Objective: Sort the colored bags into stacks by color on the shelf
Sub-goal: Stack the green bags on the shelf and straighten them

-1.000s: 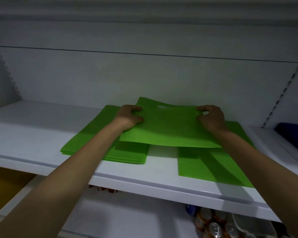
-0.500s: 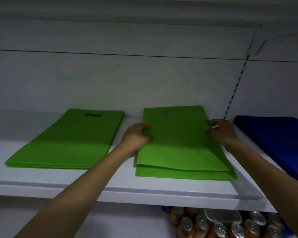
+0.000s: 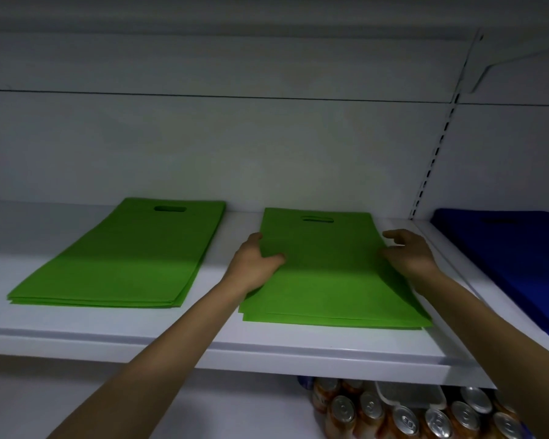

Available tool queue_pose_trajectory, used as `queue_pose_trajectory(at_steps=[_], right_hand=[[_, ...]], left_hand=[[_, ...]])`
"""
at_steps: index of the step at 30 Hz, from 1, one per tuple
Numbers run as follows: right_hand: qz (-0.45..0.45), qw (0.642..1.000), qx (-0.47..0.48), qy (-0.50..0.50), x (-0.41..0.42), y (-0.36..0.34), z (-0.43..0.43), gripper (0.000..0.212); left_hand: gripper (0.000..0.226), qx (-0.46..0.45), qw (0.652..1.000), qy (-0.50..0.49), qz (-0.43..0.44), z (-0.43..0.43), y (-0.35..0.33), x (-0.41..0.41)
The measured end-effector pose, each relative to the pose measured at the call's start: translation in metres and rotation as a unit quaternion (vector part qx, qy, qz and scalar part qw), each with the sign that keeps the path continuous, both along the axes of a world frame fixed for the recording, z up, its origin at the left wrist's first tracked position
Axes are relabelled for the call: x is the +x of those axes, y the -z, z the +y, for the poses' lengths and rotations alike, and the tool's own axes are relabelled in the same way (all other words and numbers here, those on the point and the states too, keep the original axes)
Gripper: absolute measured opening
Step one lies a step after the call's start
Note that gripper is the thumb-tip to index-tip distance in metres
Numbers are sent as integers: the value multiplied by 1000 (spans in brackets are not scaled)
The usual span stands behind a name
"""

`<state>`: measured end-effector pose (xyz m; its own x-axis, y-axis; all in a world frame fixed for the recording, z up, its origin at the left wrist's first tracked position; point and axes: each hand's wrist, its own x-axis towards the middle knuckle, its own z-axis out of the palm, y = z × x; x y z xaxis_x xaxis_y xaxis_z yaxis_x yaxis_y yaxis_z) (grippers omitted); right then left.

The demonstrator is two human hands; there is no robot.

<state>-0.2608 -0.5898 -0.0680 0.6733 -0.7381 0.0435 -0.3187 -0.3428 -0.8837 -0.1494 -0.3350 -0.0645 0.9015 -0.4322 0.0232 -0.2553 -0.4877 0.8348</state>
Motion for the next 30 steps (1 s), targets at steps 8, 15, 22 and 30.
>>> queue_pose_trajectory(at_steps=[8,15,22,30], right_hand=[[-37,999,38,10,3,4,14,42],[-5,998,-67,11,10,-11,35,44],[-4,977,-187,-98,58,-28,115,32],[-14,952,-215,-219,119,-29,222,29]], left_hand=[[63,-2,999,51,-1,-7,0,-12],[75,-2,998,66,-11,7,-5,-5],[47,-2,993,15,-115,63,-34,25],[44,98,977,-71,-177,187,-40,77]])
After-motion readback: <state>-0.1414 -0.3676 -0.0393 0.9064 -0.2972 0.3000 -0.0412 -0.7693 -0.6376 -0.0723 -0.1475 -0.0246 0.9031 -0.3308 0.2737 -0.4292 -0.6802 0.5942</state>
